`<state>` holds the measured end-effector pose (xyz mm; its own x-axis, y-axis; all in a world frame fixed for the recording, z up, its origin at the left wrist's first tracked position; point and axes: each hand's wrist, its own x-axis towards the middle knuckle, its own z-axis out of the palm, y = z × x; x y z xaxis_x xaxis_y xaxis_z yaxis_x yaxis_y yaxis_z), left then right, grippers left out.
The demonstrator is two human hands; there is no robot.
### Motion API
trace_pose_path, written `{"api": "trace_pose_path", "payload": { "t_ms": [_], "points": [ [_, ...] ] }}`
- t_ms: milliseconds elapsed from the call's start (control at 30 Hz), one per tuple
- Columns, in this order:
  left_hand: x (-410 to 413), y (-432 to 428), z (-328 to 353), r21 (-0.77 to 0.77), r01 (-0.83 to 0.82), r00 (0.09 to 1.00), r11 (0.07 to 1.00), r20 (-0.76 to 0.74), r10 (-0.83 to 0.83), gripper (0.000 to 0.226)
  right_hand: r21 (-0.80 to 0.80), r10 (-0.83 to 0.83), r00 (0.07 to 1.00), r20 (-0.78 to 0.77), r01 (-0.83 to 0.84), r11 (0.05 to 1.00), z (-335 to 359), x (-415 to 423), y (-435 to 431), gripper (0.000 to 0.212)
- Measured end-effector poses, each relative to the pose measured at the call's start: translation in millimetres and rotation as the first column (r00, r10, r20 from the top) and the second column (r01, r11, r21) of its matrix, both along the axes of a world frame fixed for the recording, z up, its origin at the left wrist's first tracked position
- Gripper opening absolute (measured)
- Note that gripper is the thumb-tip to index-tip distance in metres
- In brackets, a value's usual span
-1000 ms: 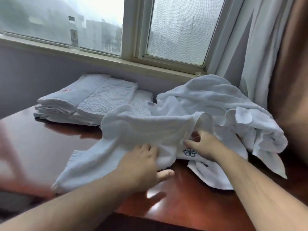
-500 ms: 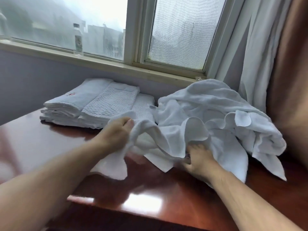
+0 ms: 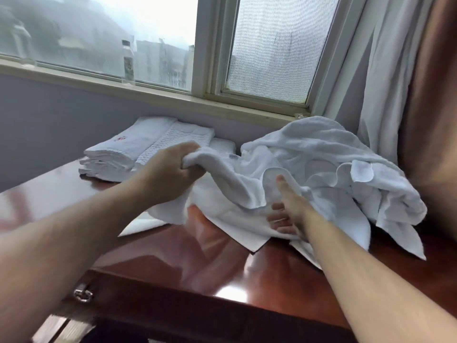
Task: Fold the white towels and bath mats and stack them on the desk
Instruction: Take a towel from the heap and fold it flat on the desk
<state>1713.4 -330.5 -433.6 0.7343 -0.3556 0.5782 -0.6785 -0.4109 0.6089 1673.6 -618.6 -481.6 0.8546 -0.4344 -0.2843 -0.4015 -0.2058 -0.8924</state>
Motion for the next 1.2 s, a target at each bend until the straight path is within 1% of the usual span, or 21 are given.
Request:
{"api": "trace_pose_path", "payload": {
  "t_ms": [67,100,133,200,267,300,367,400,467,500,567,633,667,700,767,833,933,1000,1067,1133,1200],
  "points": [
    [0,2,1,-0.015,-0.006,1.0,1.0,0.03,0.006,0.011,-0.027,0.028,0.985,-0.17,-0.033,0.999,11,10,3,0.09],
    [-1,4,1,-0.012,-0.027,0.999,1.0,0.04,0.027,0.013,-0.126,-0.005,0.983,-0.182,-0.019,0.992,13,17,0,0.09],
    [0,6,-1,-0.003,-0.059,0.997,0.998,0.04,0.059,0.019,-0.293,-0.053,0.989,-0.137,0.01,0.956,14,22,-6,0.088],
    [4,12,-6,0.038,-0.165,0.986,0.986,0.04,0.163,0.039,-0.586,-0.075,0.997,-0.006,0.057,0.809,14,27,-21,0.07],
    [10,17,-11,0.066,-0.259,0.966,0.964,0.015,0.259,0.051,-0.648,0.005,1.0,0.019,0.008,0.761,9,24,-36,0.039],
    [15,17,-13,0.074,-0.291,0.956,0.954,-0.018,0.293,0.054,-0.667,0.035,0.999,-0.01,-0.033,0.744,3,21,-42,0.033],
    [24,14,-15,0.115,-0.334,0.935,0.936,-0.088,0.344,0.057,-0.743,0.054,0.996,-0.077,-0.093,0.662,-12,15,-48,0.055],
    [29,11,-16,0.126,-0.347,0.922,0.929,-0.134,0.362,0.058,-0.793,0.048,0.998,-0.04,-0.061,0.607,-18,12,-48,0.063],
    [37,0,-19,0.096,-0.366,0.884,0.926,-0.275,0.378,0.054,-0.87,0.039,0.989,0.144,0.108,0.481,-25,10,-48,0.08],
    [40,-4,-22,0.079,-0.359,0.861,0.93,-0.357,0.362,0.05,-0.882,0.021,0.973,0.229,0.198,0.428,-25,11,-51,0.092],
    [42,-8,-28,0.076,-0.266,0.864,0.961,-0.423,0.272,0.045,-0.914,-0.047,0.972,0.23,0.233,0.332,-17,15,-55,0.101],
    [41,-6,-36,0.121,-0.057,0.928,0.991,-0.36,0.097,0.032,-0.969,-0.035,0.998,0.053,0.06,0.238,-11,21,-57,0.082],
    [40,-5,-39,0.203,0.058,0.956,0.978,-0.294,0.004,0.024,-0.977,0.021,0.999,-0.046,-0.05,0.209,-11,23,-56,0.071],
    [37,-4,-45,0.311,0.157,0.966,0.937,-0.246,-0.08,0.023,-0.965,0.102,0.986,-0.129,-0.149,0.218,-13,24,-55,0.068],
    [34,-2,-63,0.521,0.242,0.964,0.819,-0.227,-0.14,0.042,-0.904,0.283,0.939,-0.194,-0.283,0.32,-22,23,-47,0.094],
    [30,-4,-81,0.648,0.172,0.975,0.742,-0.217,-0.037,0.059,-0.87,0.31,0.934,-0.179,-0.297,0.392,-32,22,-35,0.123],
    [33,-9,-91,0.683,-0.02,0.991,0.73,-0.084,0.106,0.056,-0.871,0.201,0.964,-0.174,-0.246,0.425,-37,25,-20,0.131],
    [33,-8,-78,0.699,0.0,0.981,0.715,-0.139,0.135,0.059,-0.843,0.211,0.96,-0.184,-0.264,0.468,-34,24,-17,0.109],
    [31,-2,-60,0.606,0.204,0.921,0.769,-0.385,0.06,0.049,-0.766,0.327,0.932,-0.152,-0.321,0.557,-27,16,-17,0.065],
    [28,5,-47,0.426,0.377,0.783,0.823,-0.621,-0.037,0.041,-0.717,0.487,0.864,-0.127,-0.42,0.556,-13,7,-21,0.028],
    [31,12,-37,0.272,0.392,0.606,0.879,-0.795,-0.024,0.041,-0.684,0.572,0.783,-0.243,-0.557,0.472,9,0,-25,0.019]
  ]
}}
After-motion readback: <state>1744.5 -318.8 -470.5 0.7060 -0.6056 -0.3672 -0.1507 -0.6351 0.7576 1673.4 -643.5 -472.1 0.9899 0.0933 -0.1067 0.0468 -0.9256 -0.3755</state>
